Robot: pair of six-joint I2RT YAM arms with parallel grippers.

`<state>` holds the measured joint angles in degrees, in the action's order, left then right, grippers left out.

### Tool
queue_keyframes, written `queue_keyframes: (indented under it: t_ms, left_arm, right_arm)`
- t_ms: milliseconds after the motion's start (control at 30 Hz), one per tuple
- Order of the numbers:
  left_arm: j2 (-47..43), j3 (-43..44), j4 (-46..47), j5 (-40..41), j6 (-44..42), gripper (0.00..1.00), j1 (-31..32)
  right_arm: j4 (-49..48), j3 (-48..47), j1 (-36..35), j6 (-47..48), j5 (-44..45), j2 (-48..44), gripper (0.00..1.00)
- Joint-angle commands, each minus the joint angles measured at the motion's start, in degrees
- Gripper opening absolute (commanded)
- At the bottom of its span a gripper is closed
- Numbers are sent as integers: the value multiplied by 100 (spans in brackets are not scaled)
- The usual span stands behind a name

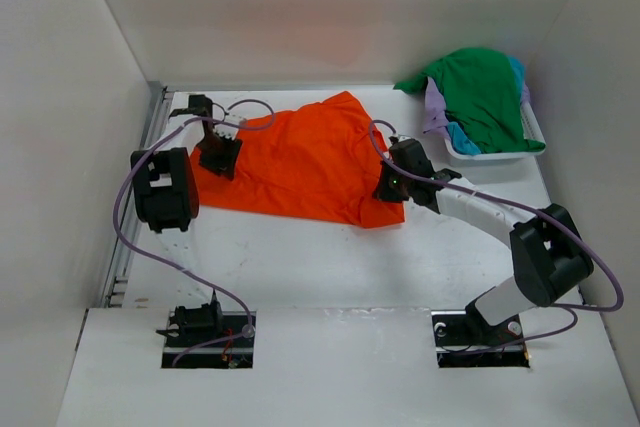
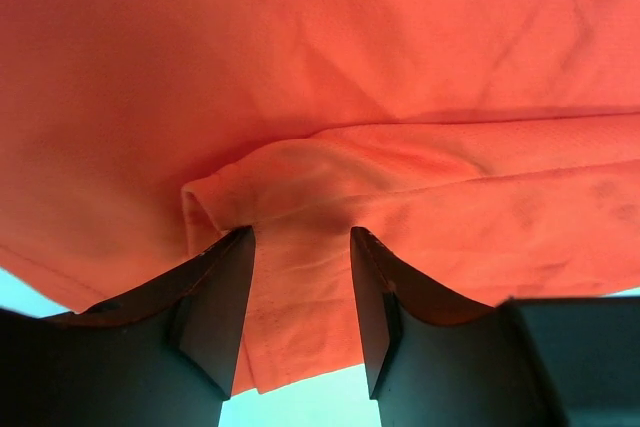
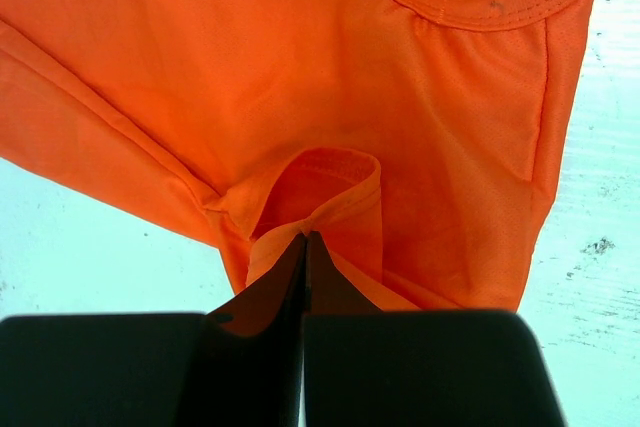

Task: Fold and stack the t-shirts
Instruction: Flatten out the tshirt

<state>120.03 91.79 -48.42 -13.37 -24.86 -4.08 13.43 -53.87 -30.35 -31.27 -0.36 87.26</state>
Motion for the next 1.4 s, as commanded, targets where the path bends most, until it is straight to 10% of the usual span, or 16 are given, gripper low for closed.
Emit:
queue_keyframes:
  t_ms: [0, 1367]
  left_arm:
    - [-400, 199, 333, 202, 26, 41, 25]
    - [-138, 94, 501, 212, -265, 23, 218]
  right_arm:
    - [-78, -221, 34, 24, 1, -192, 0]
    - [28, -54, 113, 42, 62, -508, 0]
